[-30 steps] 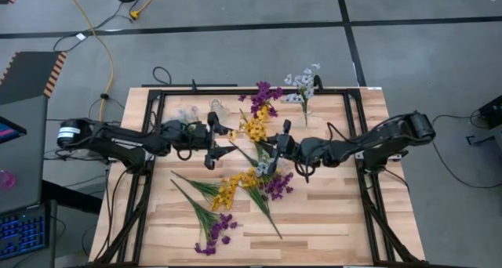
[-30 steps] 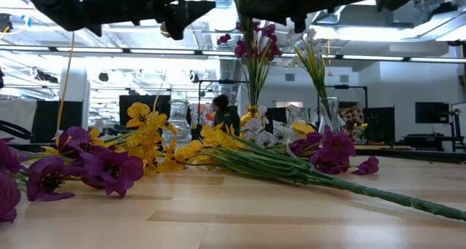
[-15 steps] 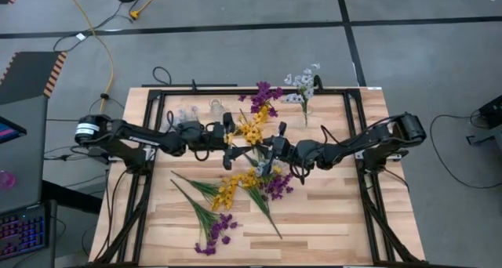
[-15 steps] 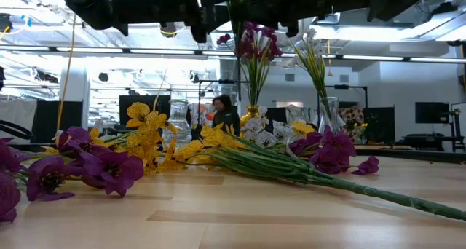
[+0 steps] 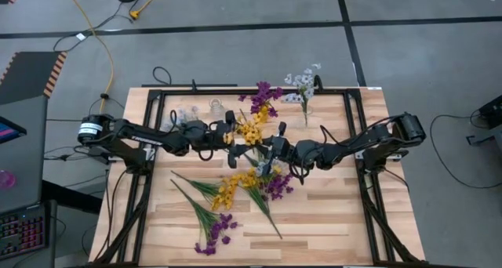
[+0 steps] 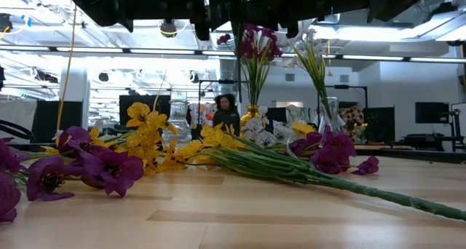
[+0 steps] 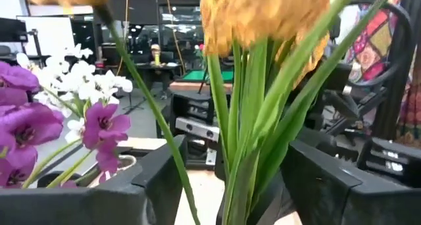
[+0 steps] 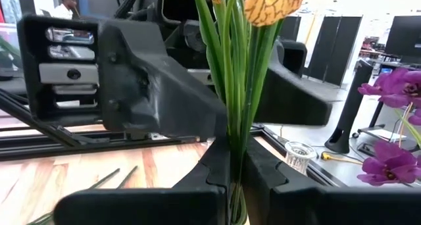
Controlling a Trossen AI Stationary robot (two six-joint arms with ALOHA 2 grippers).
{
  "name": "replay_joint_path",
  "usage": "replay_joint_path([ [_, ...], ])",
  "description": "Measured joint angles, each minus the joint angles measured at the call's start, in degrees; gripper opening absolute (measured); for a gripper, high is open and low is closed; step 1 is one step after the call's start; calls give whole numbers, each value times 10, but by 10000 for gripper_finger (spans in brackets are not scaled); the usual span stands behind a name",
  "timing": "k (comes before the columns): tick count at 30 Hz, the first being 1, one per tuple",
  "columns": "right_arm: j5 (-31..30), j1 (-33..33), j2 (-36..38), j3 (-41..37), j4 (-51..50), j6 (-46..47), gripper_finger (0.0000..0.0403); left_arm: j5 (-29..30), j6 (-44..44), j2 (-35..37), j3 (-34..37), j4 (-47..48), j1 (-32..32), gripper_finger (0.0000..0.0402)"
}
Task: Sort flowers into vase by color
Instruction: Put the right yellow flowers into the left transparent vase
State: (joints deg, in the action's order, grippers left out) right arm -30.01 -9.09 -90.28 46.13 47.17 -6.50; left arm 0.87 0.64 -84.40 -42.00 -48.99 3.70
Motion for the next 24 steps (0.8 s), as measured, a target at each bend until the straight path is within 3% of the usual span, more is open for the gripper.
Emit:
replay_joint_path([
  [14,1,6,0,0,-1,18,66,0,0,0,0,0,0,58],
  [24,1,6,0,0,-2,20,116,0,-12,0,1,0,0,12],
])
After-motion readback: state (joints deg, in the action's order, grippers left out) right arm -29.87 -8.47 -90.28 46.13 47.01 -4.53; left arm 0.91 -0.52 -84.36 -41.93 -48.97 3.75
